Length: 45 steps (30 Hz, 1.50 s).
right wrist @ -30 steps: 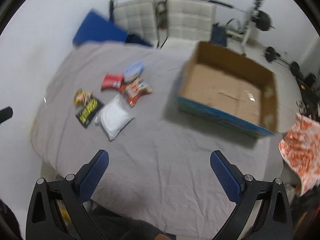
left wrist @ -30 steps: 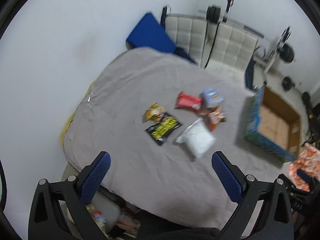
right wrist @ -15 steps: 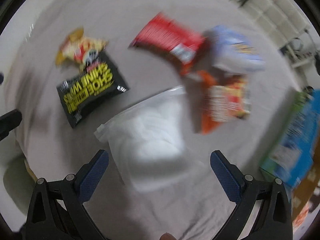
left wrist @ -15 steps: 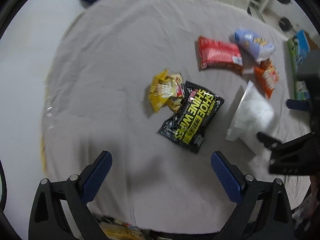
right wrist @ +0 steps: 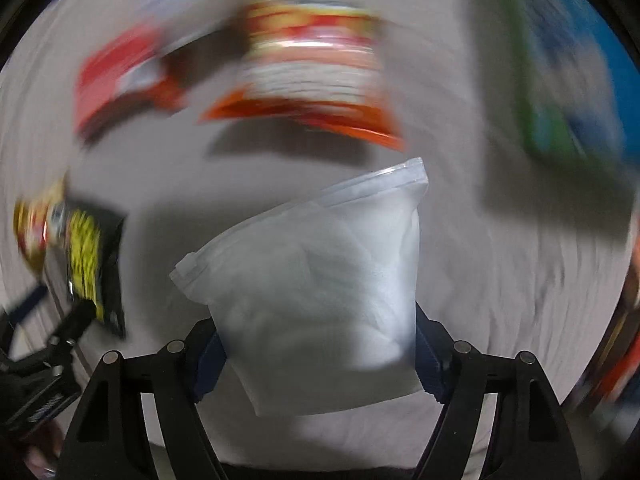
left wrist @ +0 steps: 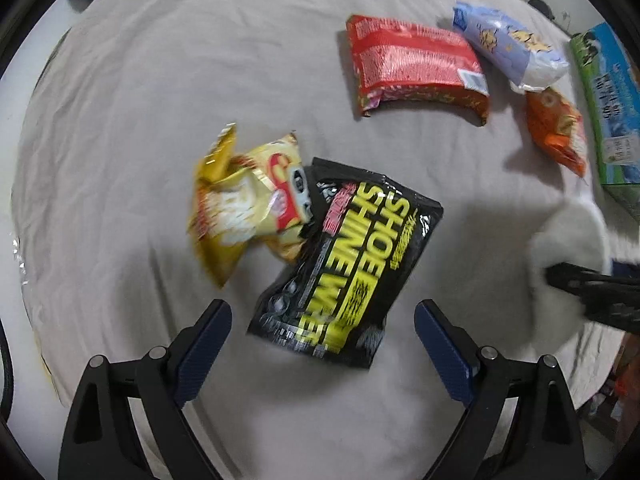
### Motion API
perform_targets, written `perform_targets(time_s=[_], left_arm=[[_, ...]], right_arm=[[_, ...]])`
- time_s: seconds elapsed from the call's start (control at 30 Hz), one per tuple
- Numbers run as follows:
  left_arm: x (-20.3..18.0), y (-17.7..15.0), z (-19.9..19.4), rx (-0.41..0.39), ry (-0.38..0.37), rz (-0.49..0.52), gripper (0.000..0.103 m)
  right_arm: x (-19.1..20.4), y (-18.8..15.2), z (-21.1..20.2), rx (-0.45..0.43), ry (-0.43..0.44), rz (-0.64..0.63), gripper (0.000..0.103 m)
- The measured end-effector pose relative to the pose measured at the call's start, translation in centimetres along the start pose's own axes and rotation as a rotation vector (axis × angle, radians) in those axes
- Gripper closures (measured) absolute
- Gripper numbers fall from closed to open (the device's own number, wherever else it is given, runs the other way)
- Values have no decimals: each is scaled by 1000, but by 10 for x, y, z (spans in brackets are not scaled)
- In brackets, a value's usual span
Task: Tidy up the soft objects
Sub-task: 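Grasp the black wipes pack with the left tool while the right tool grasps the white zip bag, then carry the black pack with the left tool while the right tool carries the white bag into the box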
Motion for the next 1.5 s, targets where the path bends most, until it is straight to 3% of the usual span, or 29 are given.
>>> perform_targets(time_s=[0.1, 0.13, 0.2, 0.37, 0.47, 0.53, 0.83, 0.9, 1.2, 1.33, 1.5], left_arm=[[-10, 9, 14, 24, 26, 9, 11], [-12, 11, 17, 29, 35, 13, 14], [-19, 14, 24, 46, 64, 32, 32], [-26, 17, 12, 31, 27, -17, 47], [-28, 5, 11, 48, 18, -47, 48], [-31, -1, 10, 57, 20, -52, 47], [-28, 7, -7, 25, 5, -104, 45], [-37, -4, 7, 13, 10, -98, 45], [-35, -6, 1, -25, 9, -84, 51], [-50, -11, 6, -30, 6, -76, 54], [-62, -15, -18, -50, -33, -63, 54]], right_arm=[[-9, -8, 8, 31, 128, 82, 13], [-10, -11, 8, 32, 128, 77, 13], [-11, -14, -1, 4, 107, 33, 12], [-7, -11, -17, 1, 36, -52, 11], [2, -12, -4, 10, 34, -73, 12], [6, -18, 10, 30, 46, -70, 18], [29, -23, 25, 13, -6, -83, 23], [30, -26, 26, 15, -16, -86, 23], [53, -7, 45, 26, -61, -118, 25], [58, -12, 42, 13, -75, -136, 33], [61, -28, 34, -1, -64, -136, 35]])
Point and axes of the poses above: each gripper's, at about its wrist camera, not at the fingertips, and z roughly the way its jaws point, x to its left, y to its top, the point moved 6 cm from there along z, roughly the way its jaws point, and after that the axes turned 4 degrees about -z, right-handed, at the moved point
